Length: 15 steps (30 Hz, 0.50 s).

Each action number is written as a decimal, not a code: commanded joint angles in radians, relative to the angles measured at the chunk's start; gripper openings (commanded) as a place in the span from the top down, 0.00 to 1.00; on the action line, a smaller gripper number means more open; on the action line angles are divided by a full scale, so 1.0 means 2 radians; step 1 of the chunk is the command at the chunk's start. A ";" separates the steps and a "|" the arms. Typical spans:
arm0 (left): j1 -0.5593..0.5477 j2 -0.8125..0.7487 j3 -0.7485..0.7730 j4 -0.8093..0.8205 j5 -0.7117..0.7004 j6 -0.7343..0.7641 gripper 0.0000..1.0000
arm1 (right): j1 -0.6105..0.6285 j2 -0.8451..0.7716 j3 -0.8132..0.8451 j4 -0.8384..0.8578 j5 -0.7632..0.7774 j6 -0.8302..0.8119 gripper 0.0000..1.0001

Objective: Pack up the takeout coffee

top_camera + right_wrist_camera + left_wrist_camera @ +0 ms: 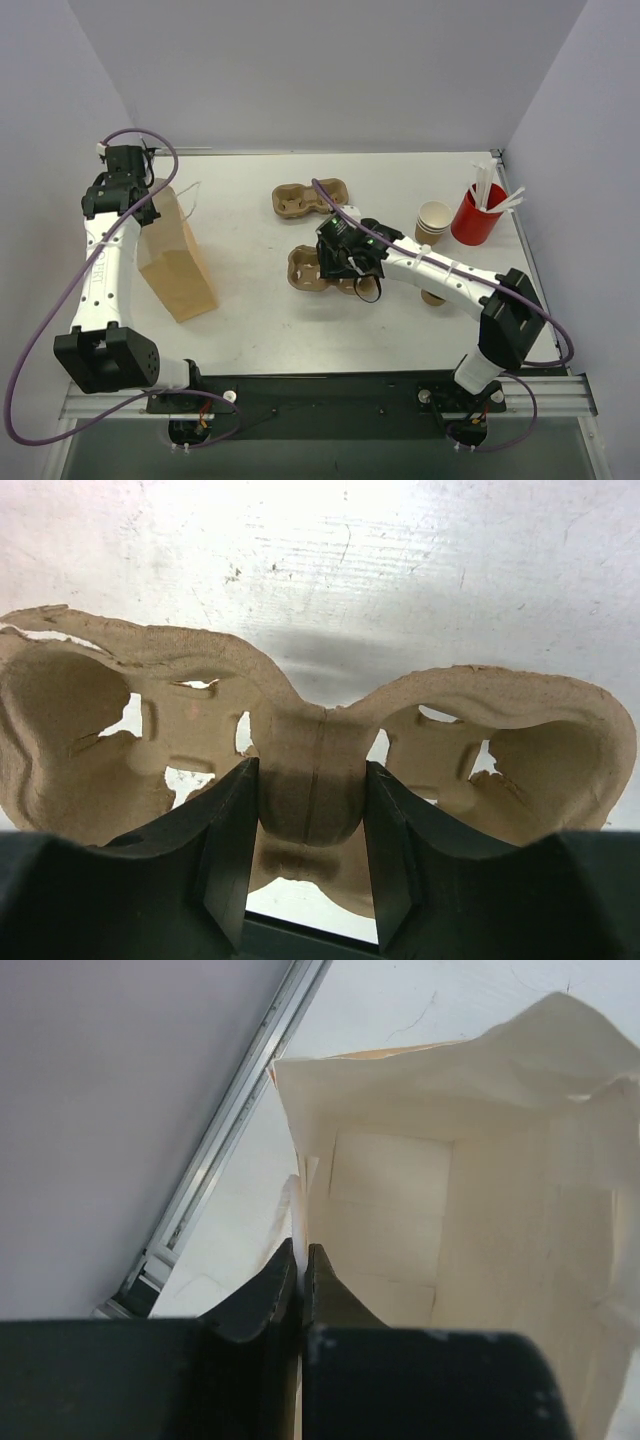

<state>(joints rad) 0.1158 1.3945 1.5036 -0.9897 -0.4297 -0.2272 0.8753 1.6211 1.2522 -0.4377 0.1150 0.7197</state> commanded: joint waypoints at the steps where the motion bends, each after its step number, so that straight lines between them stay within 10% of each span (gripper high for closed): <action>1: 0.003 -0.005 0.019 0.029 0.031 0.009 1.00 | -0.006 -0.044 0.006 -0.008 0.009 -0.018 0.62; 15: -0.193 0.003 0.117 -0.001 0.026 0.143 1.00 | -0.017 -0.214 0.023 0.081 0.034 -0.107 0.62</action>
<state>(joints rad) -0.1646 1.3972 1.7294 -0.9836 -0.3302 -0.0643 0.8501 1.3132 1.2812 -0.3889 0.1429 0.5751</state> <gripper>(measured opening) 0.050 0.387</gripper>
